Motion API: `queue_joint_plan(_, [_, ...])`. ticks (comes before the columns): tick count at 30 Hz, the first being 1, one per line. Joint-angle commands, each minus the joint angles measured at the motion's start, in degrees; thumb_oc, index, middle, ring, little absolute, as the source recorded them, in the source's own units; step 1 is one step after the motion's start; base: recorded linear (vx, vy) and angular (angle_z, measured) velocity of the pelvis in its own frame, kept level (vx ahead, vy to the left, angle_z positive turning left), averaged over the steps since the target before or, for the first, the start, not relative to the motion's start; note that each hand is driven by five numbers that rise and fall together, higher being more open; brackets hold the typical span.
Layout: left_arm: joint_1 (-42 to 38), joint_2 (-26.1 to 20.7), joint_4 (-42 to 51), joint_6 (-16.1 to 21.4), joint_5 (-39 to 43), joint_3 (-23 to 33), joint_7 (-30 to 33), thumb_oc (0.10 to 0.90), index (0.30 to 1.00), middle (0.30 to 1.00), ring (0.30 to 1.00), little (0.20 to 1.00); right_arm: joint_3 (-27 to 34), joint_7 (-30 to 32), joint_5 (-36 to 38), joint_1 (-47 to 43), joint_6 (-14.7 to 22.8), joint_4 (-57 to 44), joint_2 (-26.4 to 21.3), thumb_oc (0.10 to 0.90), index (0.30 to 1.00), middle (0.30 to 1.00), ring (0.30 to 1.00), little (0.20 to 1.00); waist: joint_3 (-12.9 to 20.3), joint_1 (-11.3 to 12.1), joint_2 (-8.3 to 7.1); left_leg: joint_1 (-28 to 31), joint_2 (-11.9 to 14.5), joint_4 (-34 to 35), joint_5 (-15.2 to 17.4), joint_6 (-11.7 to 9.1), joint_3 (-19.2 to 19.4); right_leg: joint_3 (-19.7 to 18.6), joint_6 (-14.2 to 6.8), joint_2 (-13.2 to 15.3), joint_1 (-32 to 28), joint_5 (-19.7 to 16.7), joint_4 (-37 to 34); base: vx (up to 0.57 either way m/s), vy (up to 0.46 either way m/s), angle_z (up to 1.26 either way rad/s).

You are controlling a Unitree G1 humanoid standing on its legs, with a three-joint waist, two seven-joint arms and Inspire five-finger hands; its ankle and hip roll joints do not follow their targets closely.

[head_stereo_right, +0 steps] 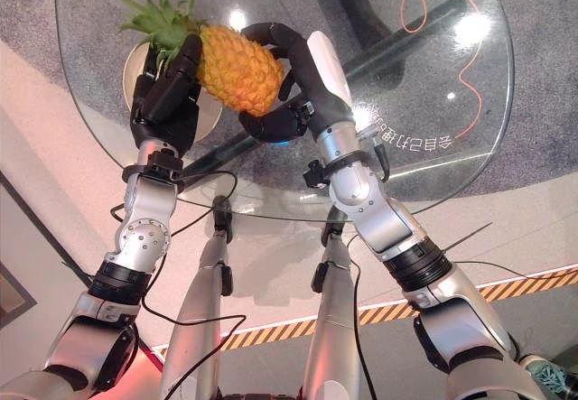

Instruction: Pick up the fruit to the plate

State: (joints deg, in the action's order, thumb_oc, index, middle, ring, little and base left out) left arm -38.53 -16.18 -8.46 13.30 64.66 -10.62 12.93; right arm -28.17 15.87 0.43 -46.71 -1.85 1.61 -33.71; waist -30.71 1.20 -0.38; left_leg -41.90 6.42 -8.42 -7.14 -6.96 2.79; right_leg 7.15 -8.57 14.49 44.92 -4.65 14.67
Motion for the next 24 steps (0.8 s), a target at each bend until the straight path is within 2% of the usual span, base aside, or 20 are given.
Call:
queue_joint_plan(1, [-6.7, 0.6, 8.1, 4.8, -0.7, -1.7, -5.7, 0.800, 0.900, 0.900, 0.900, 0.900, -3.3, -3.1, -1.6, -8.1, 9.2, -12.9, 1.0, 0.100, 0.300, 0.300, 0.300, 0.200, 0.9, -0.8, 0.17, -1.3, -3.0, -2.4, 1.9, 0.8, 0.1, 2.9, -0.3, -1.3, -2.9, -1.8, -5.1, 0.00, 0.000, 0.00])
queue_joint_plan(2, [-6.7, 0.6, 8.1, 4.8, -0.7, -1.7, -5.8, 0.800, 0.900, 0.900, 0.900, 0.900, -3.3, -3.1, -1.6, -8.1, 9.2, -12.9, 1.1, 0.100, 0.300, 0.300, 0.300, 0.200, 0.9, -0.8, 0.17, -1.3, -3.0, -2.4, 1.9, 0.8, 0.1, 2.9, -0.3, -1.3, -2.9, -1.8, -5.1, 0.00, 0.000, 0.00])
queue_joint_plan(3, [-6.7, 0.6, 8.1, 5.1, -0.9, -1.8, -6.0, 0.646, 0.768, 0.768, 0.768, 0.746, -3.4, -3.2, -1.8, -8.1, 9.2, -12.8, 1.1, 0.100, 0.300, 0.300, 0.300, 0.200, 0.9, -0.8, 0.15, -1.3, -3.0, -2.3, 1.9, 0.8, 0.1, 2.9, -0.3, -1.4, -2.9, -1.8, -5.1, 0.00, 0.000, 0.00])
queue_joint_plan(4, [-6.9, 0.5, 8.0, 6.4, -1.4, -1.8, -6.5, 0.116, 0.314, 0.314, 0.314, 0.216, -3.6, -3.1, -1.6, -8.2, 9.3, -12.8, 0.9, 0.100, 0.300, 0.300, 0.300, 0.200, 0.9, -0.8, 0.10, -1.4, -3.0, -2.4, 1.9, 0.8, 0.1, 2.8, -0.3, -1.4, -2.8, -1.8, -5.0, 0.00, 0.000, 0.00])
queue_joint_plan(11, [-7.3, 0.4, 8.1, 9.3, -3.1, -2.0, -7.7, 0.100, 0.300, 0.300, 0.300, 0.200, -3.7, -2.5, -1.4, -7.9, 10.1, -12.3, 0.8, 0.100, 0.300, 0.300, 0.300, 0.200, 0.9, -0.9, -0.23, -1.4, -2.9, -2.5, 2.0, 0.8, 0.0, 2.7, -0.3, -1.5, -2.8, -1.7, -5.0, 0.00, 0.000, 0.00])
queue_joint_plan(24, [-7.7, 0.4, 7.9, 10.3, -3.8, -1.3, -7.9, 0.100, 0.300, 0.300, 0.300, 0.200, -2.8, -1.6, -1.7, -7.6, 10.1, -12.1, 1.2, 0.100, 0.300, 0.300, 0.300, 0.200, 0.9, -1.0, -0.33, -2.1, -3.1, -2.7, 1.8, 0.9, -0.3, 2.6, -0.1, -1.6, -2.1, -2.0, -4.8, 0.00, 0.000, 0.00])
